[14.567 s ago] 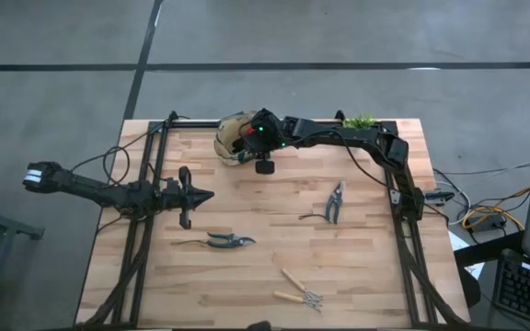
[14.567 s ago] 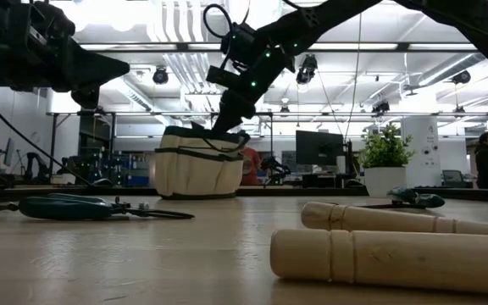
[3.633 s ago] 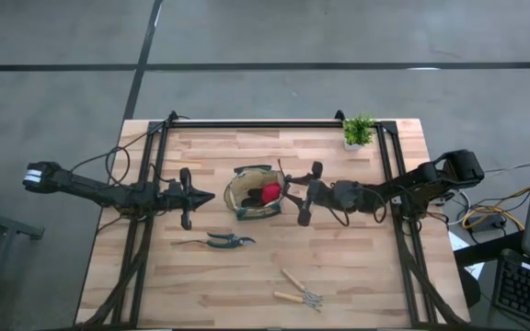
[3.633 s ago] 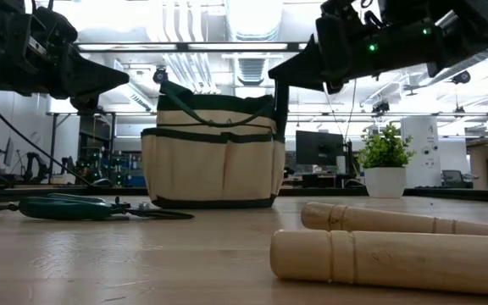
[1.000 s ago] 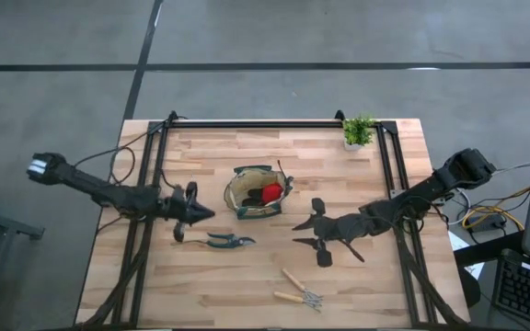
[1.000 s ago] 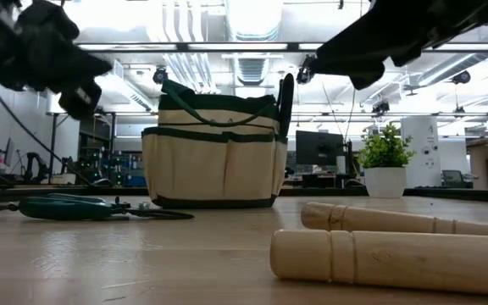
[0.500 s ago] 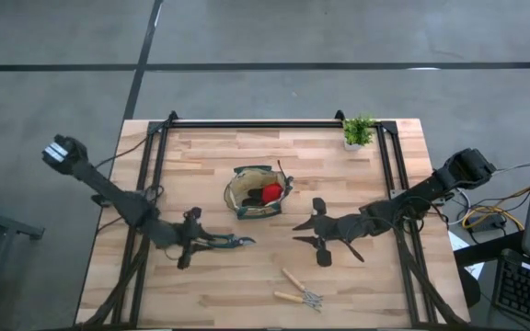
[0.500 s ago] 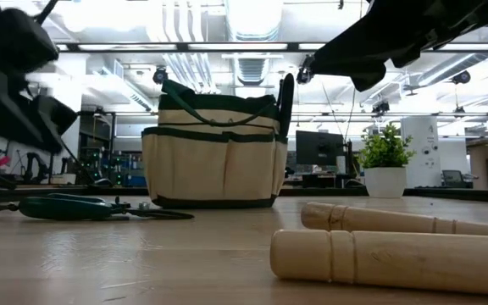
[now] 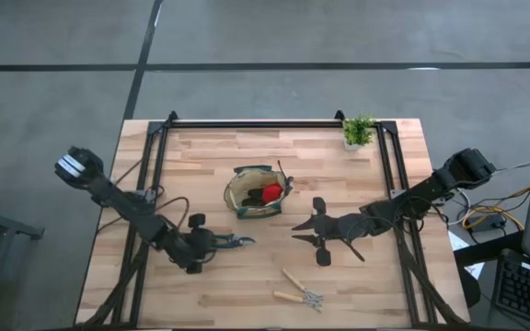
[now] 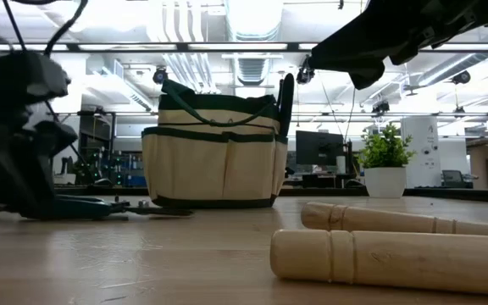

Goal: Pick & Place Garden tools in Gardening bag
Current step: Put the green shear scissors into the brown gardening bag

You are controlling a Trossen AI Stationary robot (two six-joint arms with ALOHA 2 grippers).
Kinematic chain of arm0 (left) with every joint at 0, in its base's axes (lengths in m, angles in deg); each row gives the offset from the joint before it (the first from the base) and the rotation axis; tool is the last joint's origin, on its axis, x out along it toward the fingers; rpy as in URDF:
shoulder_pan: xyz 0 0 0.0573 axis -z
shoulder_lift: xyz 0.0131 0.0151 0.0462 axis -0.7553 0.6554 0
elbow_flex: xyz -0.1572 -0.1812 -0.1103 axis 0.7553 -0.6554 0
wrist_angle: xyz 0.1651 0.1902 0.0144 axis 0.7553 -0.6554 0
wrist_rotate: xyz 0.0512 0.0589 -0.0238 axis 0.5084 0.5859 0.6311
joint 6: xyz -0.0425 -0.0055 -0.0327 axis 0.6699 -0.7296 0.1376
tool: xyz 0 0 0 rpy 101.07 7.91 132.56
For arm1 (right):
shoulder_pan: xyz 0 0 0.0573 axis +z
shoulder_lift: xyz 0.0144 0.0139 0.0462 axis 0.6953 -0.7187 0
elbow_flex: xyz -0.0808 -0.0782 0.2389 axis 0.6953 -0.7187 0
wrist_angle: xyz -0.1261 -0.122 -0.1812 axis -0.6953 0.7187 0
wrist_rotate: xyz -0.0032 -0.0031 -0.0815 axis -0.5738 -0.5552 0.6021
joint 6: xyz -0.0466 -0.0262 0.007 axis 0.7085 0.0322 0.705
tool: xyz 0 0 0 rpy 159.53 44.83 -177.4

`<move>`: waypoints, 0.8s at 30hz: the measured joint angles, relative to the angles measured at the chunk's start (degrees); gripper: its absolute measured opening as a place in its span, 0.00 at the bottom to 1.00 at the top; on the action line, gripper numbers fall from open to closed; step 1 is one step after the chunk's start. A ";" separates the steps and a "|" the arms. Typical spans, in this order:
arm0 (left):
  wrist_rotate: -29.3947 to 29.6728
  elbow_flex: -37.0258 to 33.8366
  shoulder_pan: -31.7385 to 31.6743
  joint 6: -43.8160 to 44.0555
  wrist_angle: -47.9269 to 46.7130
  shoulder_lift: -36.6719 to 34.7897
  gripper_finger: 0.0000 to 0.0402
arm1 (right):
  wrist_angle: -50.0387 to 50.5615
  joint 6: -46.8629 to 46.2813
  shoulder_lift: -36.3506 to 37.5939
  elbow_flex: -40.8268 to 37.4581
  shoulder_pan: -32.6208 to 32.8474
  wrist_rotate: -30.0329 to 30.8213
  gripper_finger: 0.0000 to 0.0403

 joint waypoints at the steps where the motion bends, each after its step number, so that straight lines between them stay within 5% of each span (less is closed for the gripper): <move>1: 0.02 0.02 -0.02 0.18 -0.03 1.06 0.31 | -0.07 0.00 0.00 0.00 0.00 0.00 0.20; 10: 0.45 1.40 -0.27 0.36 0.19 4.78 0.30 | -1.08 -0.02 0.00 0.00 0.04 -0.13 0.21; 16: -0.17 2.37 -0.35 -0.20 0.20 4.74 0.13 | -1.17 -0.37 0.00 0.09 0.04 -0.15 0.22; 24: -3.24 3.87 -0.48 -1.22 -0.43 3.86 0.13 | -1.14 -1.29 0.00 0.24 0.05 -0.20 0.20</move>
